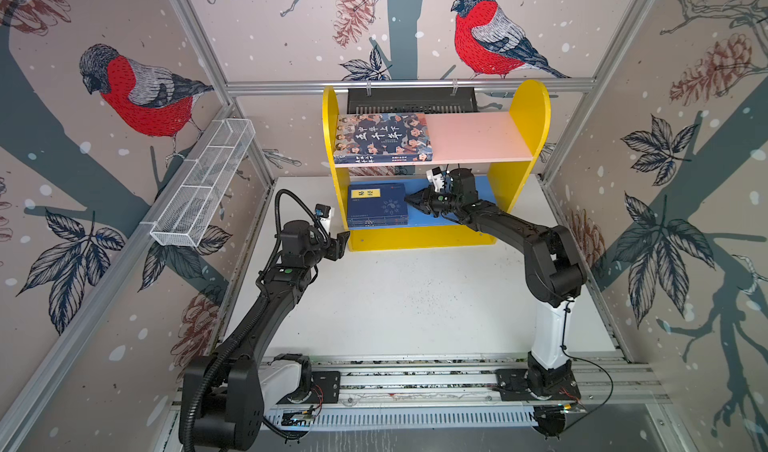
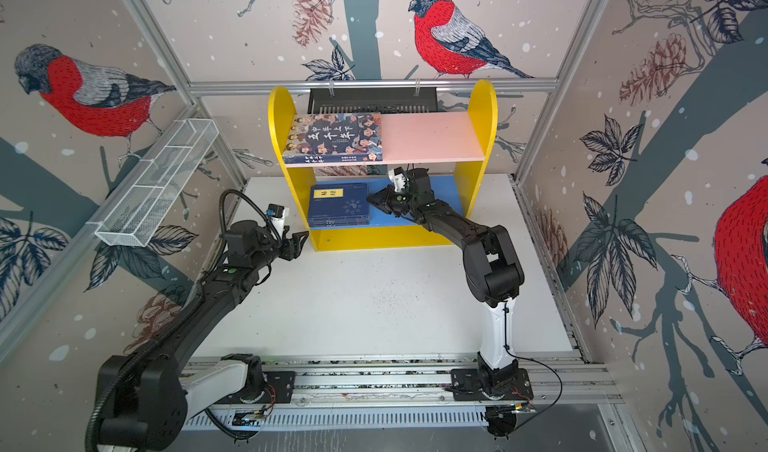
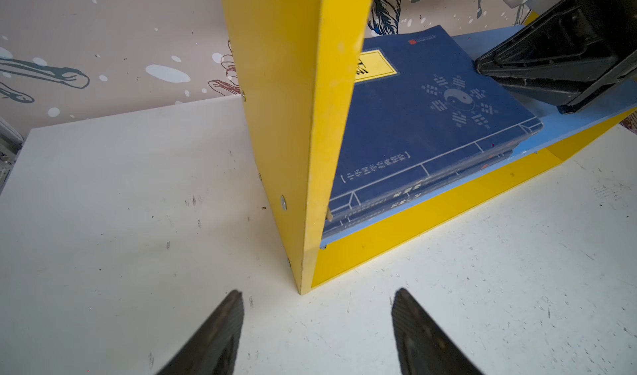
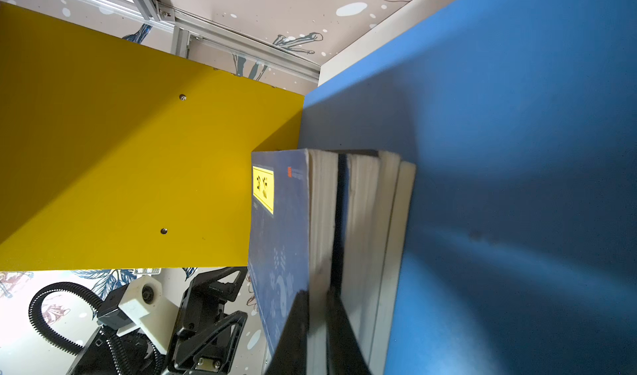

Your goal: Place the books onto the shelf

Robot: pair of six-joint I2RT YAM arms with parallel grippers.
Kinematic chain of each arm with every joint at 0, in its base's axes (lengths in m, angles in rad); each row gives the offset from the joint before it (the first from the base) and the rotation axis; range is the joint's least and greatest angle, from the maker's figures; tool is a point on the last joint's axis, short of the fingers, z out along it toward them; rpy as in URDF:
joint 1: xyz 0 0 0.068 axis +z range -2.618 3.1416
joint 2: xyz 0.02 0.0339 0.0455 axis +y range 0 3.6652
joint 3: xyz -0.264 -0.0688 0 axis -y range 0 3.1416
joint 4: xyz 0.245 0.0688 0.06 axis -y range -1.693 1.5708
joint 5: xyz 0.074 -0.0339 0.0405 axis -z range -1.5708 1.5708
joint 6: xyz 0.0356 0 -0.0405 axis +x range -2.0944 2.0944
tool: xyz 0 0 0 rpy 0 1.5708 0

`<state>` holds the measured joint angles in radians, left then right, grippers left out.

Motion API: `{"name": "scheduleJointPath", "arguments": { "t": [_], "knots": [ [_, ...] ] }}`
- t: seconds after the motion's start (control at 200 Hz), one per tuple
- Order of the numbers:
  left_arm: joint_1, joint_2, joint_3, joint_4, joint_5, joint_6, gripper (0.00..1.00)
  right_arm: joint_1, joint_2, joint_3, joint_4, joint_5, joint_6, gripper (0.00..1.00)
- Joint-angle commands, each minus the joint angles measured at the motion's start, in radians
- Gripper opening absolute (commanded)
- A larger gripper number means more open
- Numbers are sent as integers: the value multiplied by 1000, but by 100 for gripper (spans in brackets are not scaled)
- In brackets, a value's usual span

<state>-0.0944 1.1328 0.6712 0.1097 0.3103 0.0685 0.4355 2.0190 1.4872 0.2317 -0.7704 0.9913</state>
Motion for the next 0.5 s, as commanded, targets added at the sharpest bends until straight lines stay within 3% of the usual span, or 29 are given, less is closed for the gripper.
{"name": "scheduleJointPath", "arguments": {
  "t": [0.0,0.255,0.495],
  "knots": [
    [-3,3,-9,75,-7,22,69,5,1,14,29,8,-1,13],
    [-5,18,-21,122,-26,-2,69,5,6,35,8,7,-13,17],
    [-5,47,-2,130,-44,-16,69,3,-7,26,-14,16,-31,34]
  ]
}}
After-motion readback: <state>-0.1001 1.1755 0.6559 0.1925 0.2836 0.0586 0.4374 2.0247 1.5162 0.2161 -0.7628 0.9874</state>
